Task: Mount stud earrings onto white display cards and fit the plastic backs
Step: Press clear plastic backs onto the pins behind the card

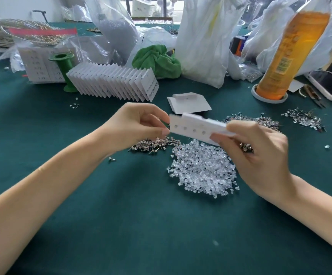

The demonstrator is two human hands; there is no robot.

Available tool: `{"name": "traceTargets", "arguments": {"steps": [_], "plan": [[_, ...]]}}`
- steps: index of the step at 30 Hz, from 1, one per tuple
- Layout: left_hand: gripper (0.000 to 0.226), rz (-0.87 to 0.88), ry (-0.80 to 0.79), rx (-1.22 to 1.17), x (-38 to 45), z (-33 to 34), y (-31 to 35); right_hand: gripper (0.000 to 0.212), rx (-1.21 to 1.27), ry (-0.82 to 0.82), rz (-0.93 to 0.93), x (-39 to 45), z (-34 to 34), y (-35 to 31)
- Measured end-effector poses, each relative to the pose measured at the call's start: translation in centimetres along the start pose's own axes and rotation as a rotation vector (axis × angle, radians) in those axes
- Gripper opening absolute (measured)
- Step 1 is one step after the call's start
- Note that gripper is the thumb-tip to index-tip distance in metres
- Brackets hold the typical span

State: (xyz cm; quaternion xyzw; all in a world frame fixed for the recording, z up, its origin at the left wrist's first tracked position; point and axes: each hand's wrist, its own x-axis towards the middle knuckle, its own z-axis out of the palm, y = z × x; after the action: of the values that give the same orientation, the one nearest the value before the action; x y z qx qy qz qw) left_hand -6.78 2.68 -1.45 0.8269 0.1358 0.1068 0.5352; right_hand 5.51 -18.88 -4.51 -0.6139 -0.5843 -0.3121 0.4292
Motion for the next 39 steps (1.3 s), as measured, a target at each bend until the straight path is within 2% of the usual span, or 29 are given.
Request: {"name": "traceTargets", "arguments": {"steps": [3, 6, 9, 14, 31, 35, 39], "plan": [[0.024, -0.05, 0.107, -0.194, 0.1, -0.1, 0.7, 0.013, -0.091, -0.081, -0.32, 0.2, 0.2, 0.1], [0.031, -0.036, 0.052, -0.416, -0.5, 0.4, 1.9, 0.009, -0.161, -0.178, -0.528, 0.5, 0.4, -0.1], [0.028, 0.026, -0.051, -0.316, -1.4, 1.8, 2.9, 0.025, -0.236, -0.191, -0.609, 0.5, 0.6, -0.3], [0.02, 0.047, -0.125, -0.169, -2.1, 3.4, 3.2, 0.006, -0.22, -0.241, -0.612, 0.8, 0.5, -0.6], [0.013, 0.029, -0.196, -0.147, -2.3, 3.9, 3.2, 0.007, -0.201, -0.326, -0.507, 0.9, 0.3, -1.0], [0.014, 0.042, -0.212, -0.117, -2.2, 3.8, 3.3, 0.021, -0.213, -0.319, -0.504, 0.8, 0.3, -1.0], [0.016, 0.073, -0.208, -0.095, -2.4, 3.8, 3.4, 0.011, -0.21, -0.346, -0.493, 0.9, 0.1, -1.1]]}}
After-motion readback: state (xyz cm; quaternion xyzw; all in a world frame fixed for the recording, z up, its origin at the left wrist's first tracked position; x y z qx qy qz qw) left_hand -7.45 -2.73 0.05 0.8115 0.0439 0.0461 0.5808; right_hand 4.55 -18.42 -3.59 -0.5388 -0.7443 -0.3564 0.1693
